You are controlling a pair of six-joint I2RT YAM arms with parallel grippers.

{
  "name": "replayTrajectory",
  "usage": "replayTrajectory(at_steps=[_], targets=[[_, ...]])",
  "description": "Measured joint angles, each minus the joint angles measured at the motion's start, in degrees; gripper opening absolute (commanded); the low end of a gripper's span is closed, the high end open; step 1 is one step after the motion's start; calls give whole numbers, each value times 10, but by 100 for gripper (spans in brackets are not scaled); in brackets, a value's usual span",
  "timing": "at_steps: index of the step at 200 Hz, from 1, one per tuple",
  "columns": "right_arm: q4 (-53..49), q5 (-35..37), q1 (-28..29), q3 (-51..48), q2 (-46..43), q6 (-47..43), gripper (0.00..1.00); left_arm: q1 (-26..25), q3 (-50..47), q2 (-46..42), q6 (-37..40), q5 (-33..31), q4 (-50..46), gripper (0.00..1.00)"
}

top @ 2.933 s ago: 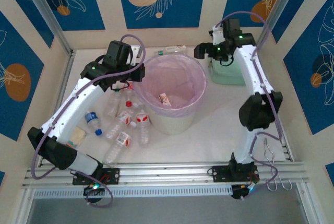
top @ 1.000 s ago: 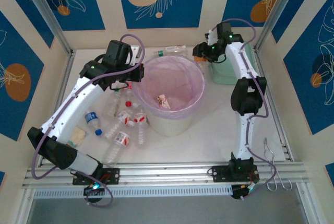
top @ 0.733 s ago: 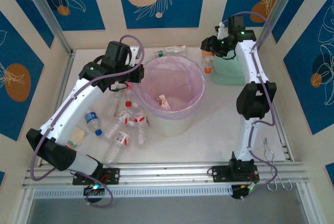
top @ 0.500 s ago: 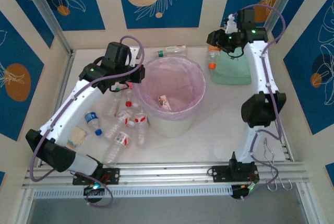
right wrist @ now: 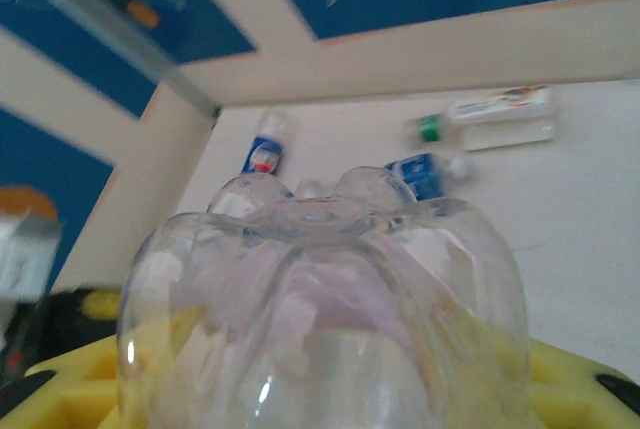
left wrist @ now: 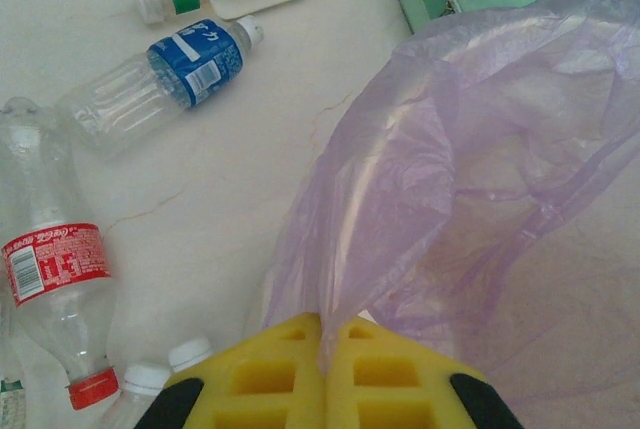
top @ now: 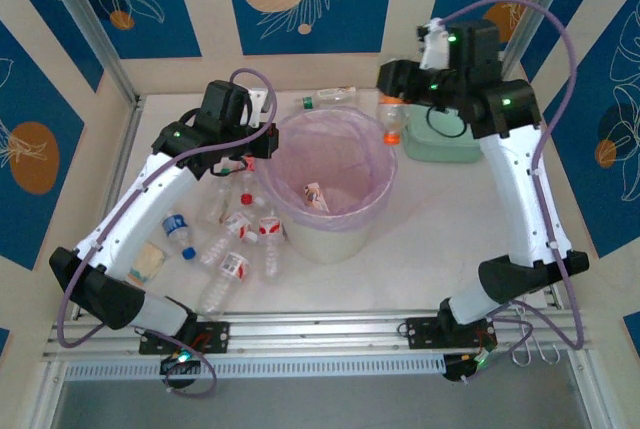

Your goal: Put the plastic bottles in the bin

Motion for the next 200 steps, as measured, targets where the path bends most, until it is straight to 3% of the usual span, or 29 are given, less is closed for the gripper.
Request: replayTrajectory(at_steps=[29,58,94,154,170,200], targets=[[-54,90,133,12,27,-15,0,-2,-5,0,-4,0,14,0],[-87,146,199,-7,72,-18,0,-3,-10,0,-6,0,23,0],[-90,174,230,-92,101,-10,0,-4,-33,-11,-14,-3,54,0],[-77,199,218,-173,145,15,0,-7,-44,-15,-14,-9,75,0],[-60,198,219,-205,153,23,12,-7,-52,-19,-14,-11,85,0],[-23,191,223,-277,166,36,43,-7,-61,-24,-14,-11,96,0]])
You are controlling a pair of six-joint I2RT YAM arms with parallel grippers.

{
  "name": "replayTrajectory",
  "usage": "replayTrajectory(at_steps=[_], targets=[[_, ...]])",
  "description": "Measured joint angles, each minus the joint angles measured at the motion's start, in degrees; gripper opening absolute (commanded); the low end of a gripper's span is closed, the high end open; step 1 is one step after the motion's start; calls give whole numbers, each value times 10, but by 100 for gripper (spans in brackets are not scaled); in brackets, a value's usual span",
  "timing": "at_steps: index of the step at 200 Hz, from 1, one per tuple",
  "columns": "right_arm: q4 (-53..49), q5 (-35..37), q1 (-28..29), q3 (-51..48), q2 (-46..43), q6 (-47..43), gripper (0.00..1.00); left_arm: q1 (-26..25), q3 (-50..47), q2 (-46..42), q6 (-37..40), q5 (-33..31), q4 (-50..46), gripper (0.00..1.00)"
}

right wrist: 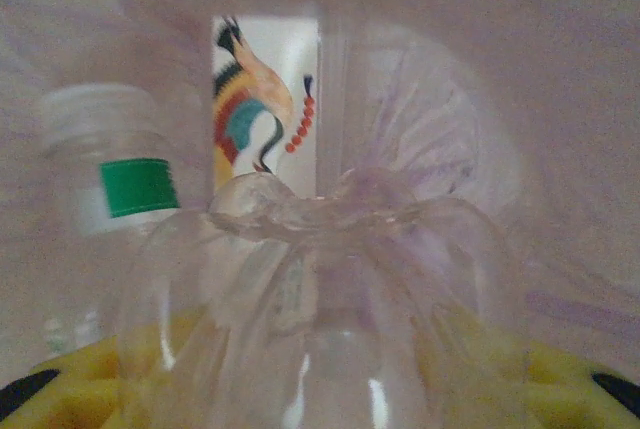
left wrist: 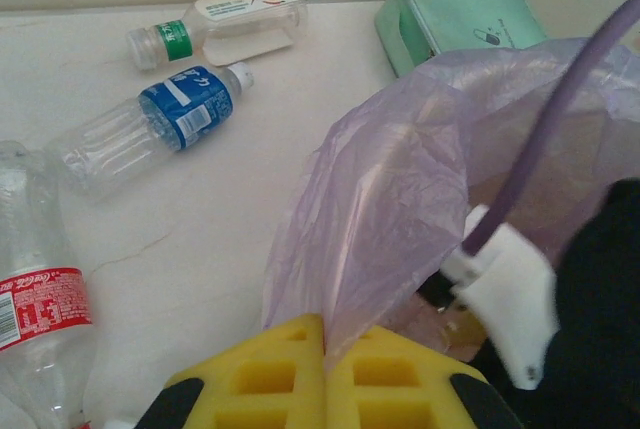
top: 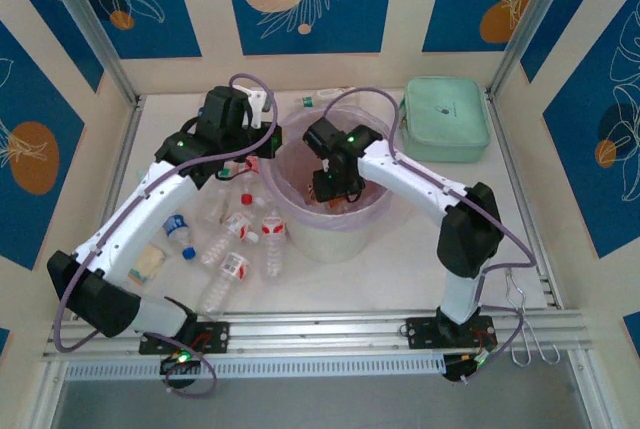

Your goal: Put the plastic bottles in the bin

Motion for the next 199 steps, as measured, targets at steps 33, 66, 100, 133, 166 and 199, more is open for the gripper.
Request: replayTrajectory(at_steps=[33,66,100,133,166,199], targets=[[47,-5,-1,-54,16,10,65,-1,0,0,0,0,3,0],[78,-6,3,-71,18,15,82,-1,0,0,0,0,3,0],[77,-5,11,-76,15,10,95,-1,-1,0,0,0,4,0],[48,-3,12,-62,-17,-2,99,-1,-2,-2,0,0,4,0],[-1,8,16,13,-80,-19,99,-1,-9,-8,0,0,6,0],[-41,12,25,115,-161,-36,99,-1,-9,-10,0,0,4,0]])
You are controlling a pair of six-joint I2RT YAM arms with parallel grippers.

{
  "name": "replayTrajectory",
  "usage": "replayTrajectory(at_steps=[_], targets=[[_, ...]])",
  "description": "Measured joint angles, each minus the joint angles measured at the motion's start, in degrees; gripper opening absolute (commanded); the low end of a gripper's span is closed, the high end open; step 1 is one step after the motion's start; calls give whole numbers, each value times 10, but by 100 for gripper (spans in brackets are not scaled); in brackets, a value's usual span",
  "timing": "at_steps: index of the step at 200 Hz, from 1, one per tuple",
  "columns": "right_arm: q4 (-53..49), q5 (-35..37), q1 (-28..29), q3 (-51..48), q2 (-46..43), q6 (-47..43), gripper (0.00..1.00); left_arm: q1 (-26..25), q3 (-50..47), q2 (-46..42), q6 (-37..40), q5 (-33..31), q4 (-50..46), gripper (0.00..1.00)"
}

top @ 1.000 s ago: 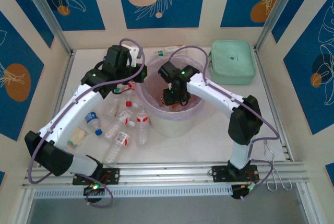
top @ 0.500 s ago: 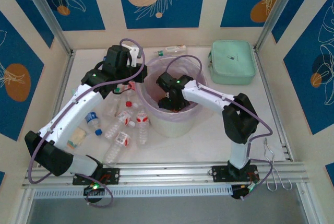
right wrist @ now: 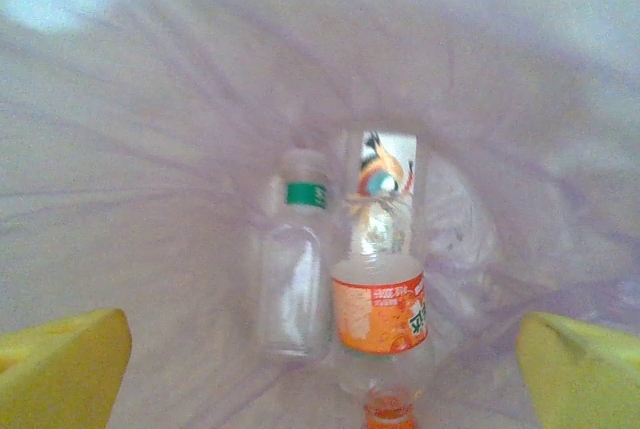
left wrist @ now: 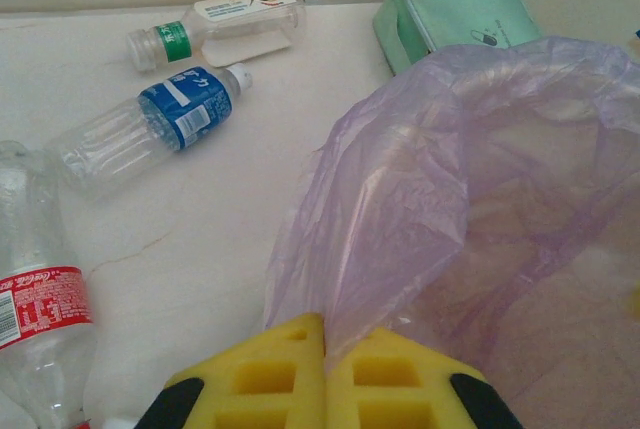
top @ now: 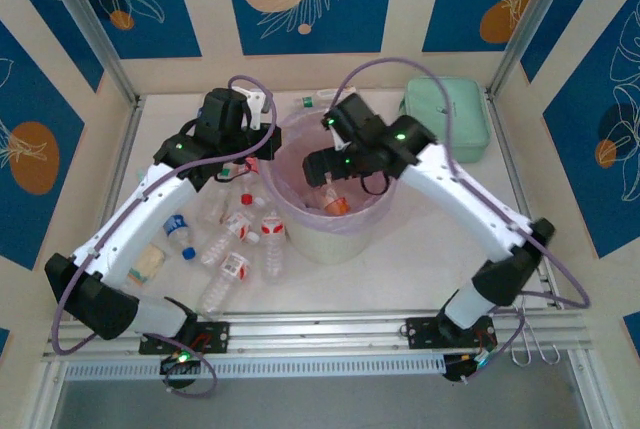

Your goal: Put the plastic bottles in the bin

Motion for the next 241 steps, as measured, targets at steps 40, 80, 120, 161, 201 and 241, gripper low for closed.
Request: replayTrajectory(at_steps=[40,80,120,161,201,241], targets=[[-21,-10,-37,27,-123,-6,99,-1,0,0,-9,0,2,0],[-17,-63,-242,-45,-233,1,99,-24,4,20,-18,-9,31,0],[-28,-136,-400,-100,-291,14,99,-72,32,76,-32,-10,92,0],[-30,-230,-523,-169,-318,16,99,-122,74,140,-32,-9,143,0],[-23,-329,-595,-226,-315,25,99,-141,118,190,-27,3,165,0],[7,-378,-602,-230,-313,31,99,-144,137,205,-1,14,150,42]])
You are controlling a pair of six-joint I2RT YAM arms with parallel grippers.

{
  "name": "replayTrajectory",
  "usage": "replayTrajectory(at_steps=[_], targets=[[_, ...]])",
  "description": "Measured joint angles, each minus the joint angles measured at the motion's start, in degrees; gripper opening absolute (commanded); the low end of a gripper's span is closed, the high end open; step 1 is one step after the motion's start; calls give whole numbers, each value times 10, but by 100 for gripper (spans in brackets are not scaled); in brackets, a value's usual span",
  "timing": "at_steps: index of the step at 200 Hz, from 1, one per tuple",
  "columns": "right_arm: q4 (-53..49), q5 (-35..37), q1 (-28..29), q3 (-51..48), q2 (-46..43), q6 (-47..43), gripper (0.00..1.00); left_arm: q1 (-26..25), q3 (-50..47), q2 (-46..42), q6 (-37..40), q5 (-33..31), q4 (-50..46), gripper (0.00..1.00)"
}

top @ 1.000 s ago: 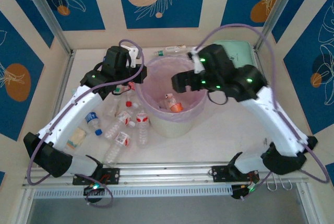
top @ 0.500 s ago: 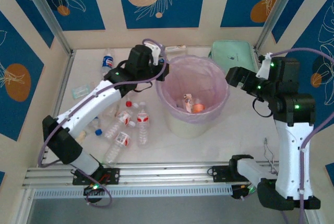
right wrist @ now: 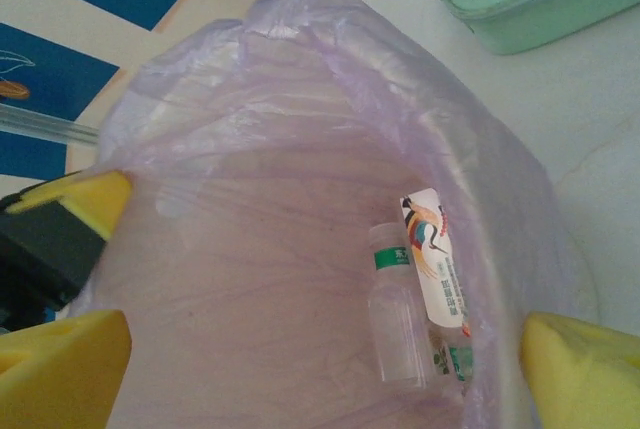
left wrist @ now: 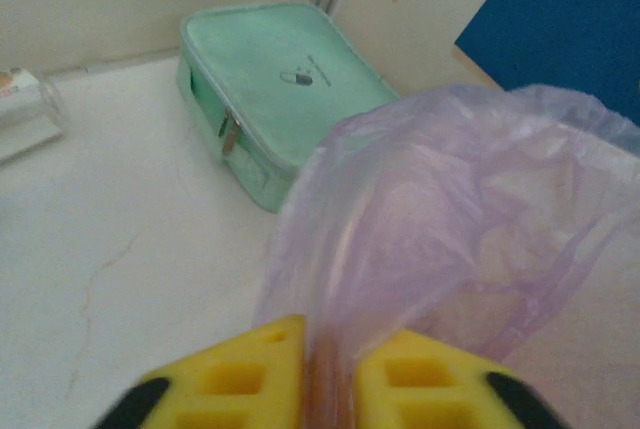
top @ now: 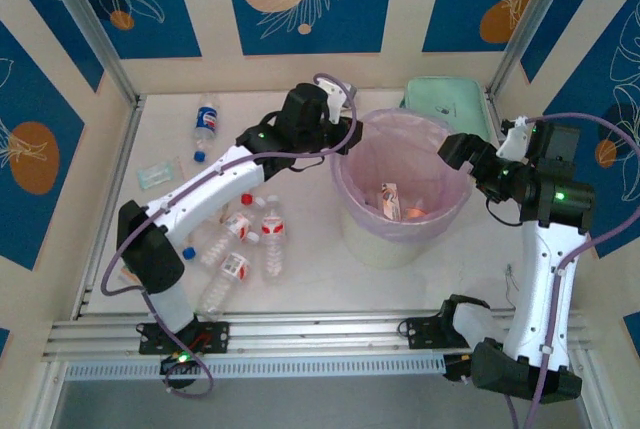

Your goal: Put the plastic bottles in the bin

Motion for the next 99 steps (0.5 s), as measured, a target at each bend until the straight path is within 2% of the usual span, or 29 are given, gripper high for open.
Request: replayTrajectory(at_steps=[24,39,58,99], targets=[[11,-11,-1,-10,6,-1,99,-3,4,6,26,2,-24,66],[14,-11,-2,-17,7,-3,99,-3,23,9,41,2,-45,86],[13,-11,-2,-23,7,-8,99,1,70,17,73,14,-83,98],[11,-11,-2,-33,7,-28,99,41,121,0,120,47,-96,99]])
